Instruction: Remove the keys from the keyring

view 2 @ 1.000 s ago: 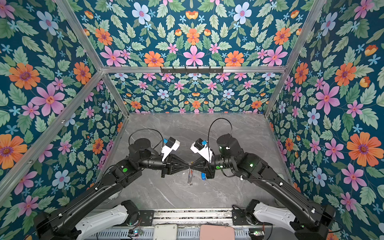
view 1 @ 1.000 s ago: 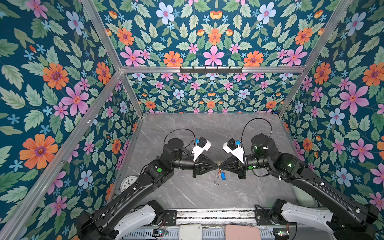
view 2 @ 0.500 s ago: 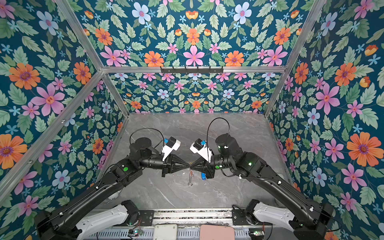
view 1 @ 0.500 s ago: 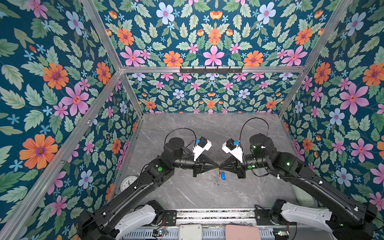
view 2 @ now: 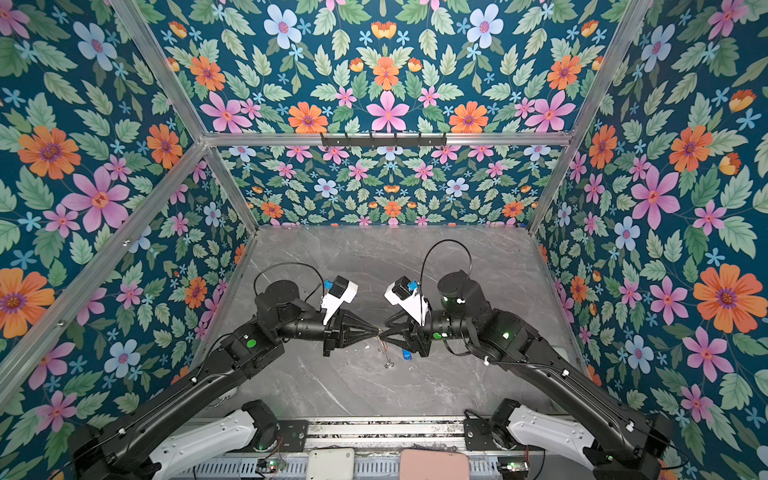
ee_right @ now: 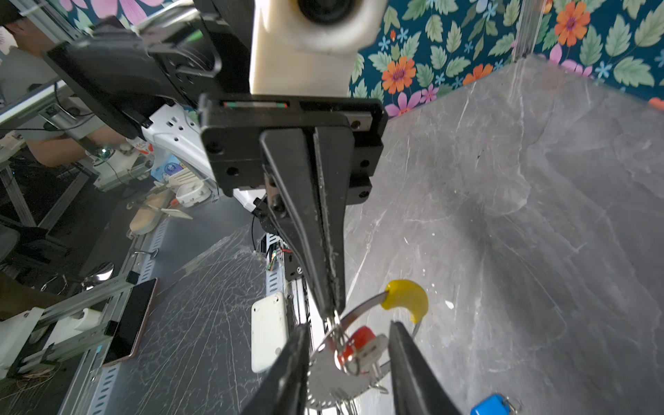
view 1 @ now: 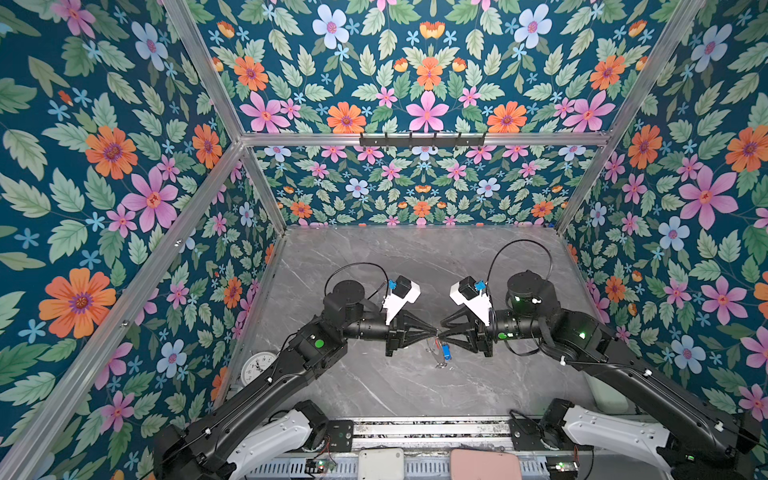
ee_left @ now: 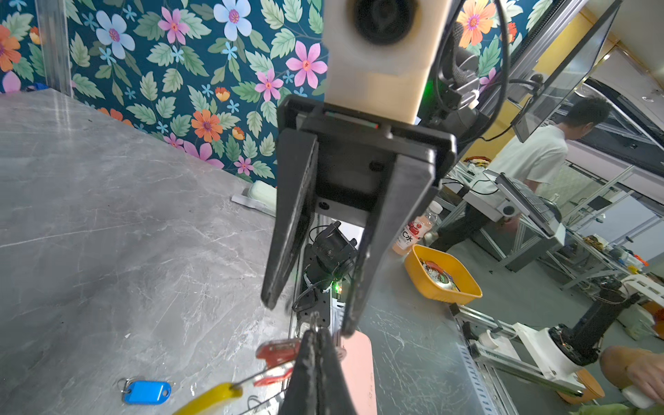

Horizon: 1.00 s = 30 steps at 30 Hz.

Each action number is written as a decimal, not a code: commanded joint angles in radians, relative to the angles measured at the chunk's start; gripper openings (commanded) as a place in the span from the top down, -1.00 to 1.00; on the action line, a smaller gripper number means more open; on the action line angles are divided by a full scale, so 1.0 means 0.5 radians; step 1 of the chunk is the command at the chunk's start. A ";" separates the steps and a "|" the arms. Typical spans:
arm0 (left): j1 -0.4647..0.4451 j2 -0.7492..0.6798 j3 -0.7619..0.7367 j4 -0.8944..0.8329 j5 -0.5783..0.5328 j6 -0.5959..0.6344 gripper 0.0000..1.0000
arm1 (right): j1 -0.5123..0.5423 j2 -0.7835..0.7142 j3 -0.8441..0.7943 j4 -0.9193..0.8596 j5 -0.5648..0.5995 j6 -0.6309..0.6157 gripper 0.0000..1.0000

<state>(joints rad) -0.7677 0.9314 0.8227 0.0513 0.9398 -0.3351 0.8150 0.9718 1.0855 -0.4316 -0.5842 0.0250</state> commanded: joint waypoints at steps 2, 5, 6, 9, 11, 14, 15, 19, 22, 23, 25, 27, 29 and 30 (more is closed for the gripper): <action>0.000 -0.082 -0.070 0.306 -0.075 -0.081 1.00 | 0.002 -0.131 -0.130 0.368 0.129 0.088 0.08; 0.000 -0.124 -0.115 0.406 -0.102 -0.119 1.00 | 0.002 -0.234 -0.249 0.513 0.240 0.124 0.05; 0.001 -0.139 -0.131 0.443 -0.109 -0.134 1.00 | 0.000 -0.258 -0.278 0.546 0.258 0.135 0.04; -0.001 -0.180 -0.193 0.591 -0.136 -0.183 1.00 | 0.002 -0.284 -0.350 0.599 0.242 0.161 0.01; 0.001 -0.202 -0.233 0.691 -0.161 -0.216 1.00 | 0.002 -0.278 -0.389 0.649 0.163 0.188 -0.02; -0.001 -0.220 -0.296 0.889 -0.192 -0.294 1.00 | 0.005 -0.260 -0.435 0.735 0.079 0.231 -0.08; -0.001 -0.222 -0.322 0.974 -0.204 -0.317 1.00 | 0.007 -0.251 -0.442 0.765 0.063 0.243 -0.09; 0.001 -0.205 -0.386 1.188 -0.254 -0.397 1.00 | 0.032 -0.203 -0.438 0.848 -0.002 0.269 -0.10; 0.000 -0.191 -0.427 1.314 -0.287 -0.455 1.00 | 0.051 -0.160 -0.419 0.857 -0.001 0.261 -0.09; -0.002 -0.191 -0.433 1.330 -0.300 -0.460 1.00 | 0.057 -0.152 -0.414 0.858 -0.003 0.257 -0.08; 0.000 -0.201 -0.449 1.364 -0.340 -0.471 1.00 | 0.065 -0.140 -0.416 0.865 0.008 0.254 -0.07; 0.001 -0.207 -0.460 1.397 -0.355 -0.481 1.00 | 0.067 -0.133 -0.419 0.867 0.022 0.254 -0.05; -0.001 -0.204 -0.472 1.446 -0.353 -0.507 1.00 | 0.067 -0.124 -0.417 0.870 0.024 0.246 0.05; 0.000 -0.199 -0.474 1.456 -0.349 -0.518 1.00 | 0.070 -0.120 -0.415 0.871 0.024 0.245 0.10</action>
<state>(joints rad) -0.7677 0.8314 0.5877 0.6899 0.7765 -0.5732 0.8482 0.9096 0.8707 -0.0338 -0.5728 0.1513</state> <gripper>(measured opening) 0.051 0.462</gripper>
